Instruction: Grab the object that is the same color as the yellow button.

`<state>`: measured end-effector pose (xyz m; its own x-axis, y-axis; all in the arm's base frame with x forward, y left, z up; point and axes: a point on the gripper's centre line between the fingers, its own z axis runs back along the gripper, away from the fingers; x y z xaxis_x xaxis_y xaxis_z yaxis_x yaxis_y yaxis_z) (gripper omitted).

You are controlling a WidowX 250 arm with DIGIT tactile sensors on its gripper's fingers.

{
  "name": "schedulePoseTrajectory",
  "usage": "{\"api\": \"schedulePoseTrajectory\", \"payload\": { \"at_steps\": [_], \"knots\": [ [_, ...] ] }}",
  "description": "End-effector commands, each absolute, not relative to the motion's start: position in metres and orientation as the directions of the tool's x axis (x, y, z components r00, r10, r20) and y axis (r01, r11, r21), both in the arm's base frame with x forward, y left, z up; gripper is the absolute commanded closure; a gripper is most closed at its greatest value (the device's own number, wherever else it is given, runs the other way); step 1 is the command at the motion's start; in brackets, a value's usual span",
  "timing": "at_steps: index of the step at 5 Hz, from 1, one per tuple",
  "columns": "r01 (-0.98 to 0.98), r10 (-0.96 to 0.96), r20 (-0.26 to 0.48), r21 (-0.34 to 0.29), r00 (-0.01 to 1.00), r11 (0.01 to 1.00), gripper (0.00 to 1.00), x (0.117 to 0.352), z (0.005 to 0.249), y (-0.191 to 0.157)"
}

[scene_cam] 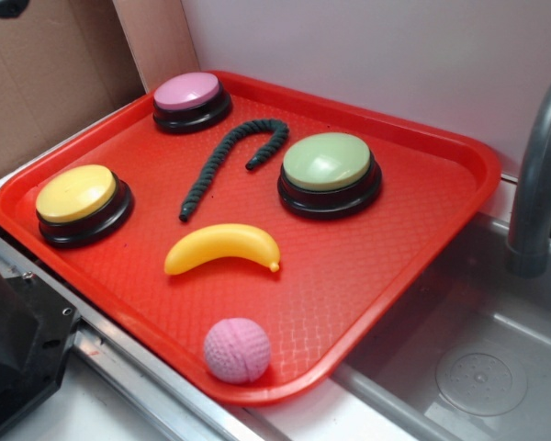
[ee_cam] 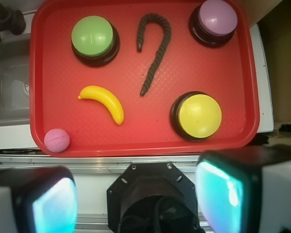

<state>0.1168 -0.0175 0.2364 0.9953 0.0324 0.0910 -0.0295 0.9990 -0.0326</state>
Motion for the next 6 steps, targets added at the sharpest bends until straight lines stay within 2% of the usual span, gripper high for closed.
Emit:
{"api": "schedulePoseTrajectory", "payload": {
  "at_steps": [1, 2, 3, 4, 6],
  "knots": [
    [-0.03, 0.032, 0.091, -0.033, 0.995, 0.999, 0.0, 0.117, 0.236, -0.017],
    [0.099, -0.1, 0.088, 0.014, 0.991, 0.995, 0.0, 0.135, 0.216, -0.028],
    [0.185, -0.183, 0.103, -0.01, 0.978, 0.983, 0.0, 0.144, 0.193, -0.039],
    [0.301, -0.304, 0.089, 0.05, 0.948, 0.952, 0.0, 0.164, 0.152, -0.054],
    [0.487, -0.494, 0.105, 0.082, 0.863, 0.869, 0.0, 0.207, 0.066, -0.067]
  ]
}}
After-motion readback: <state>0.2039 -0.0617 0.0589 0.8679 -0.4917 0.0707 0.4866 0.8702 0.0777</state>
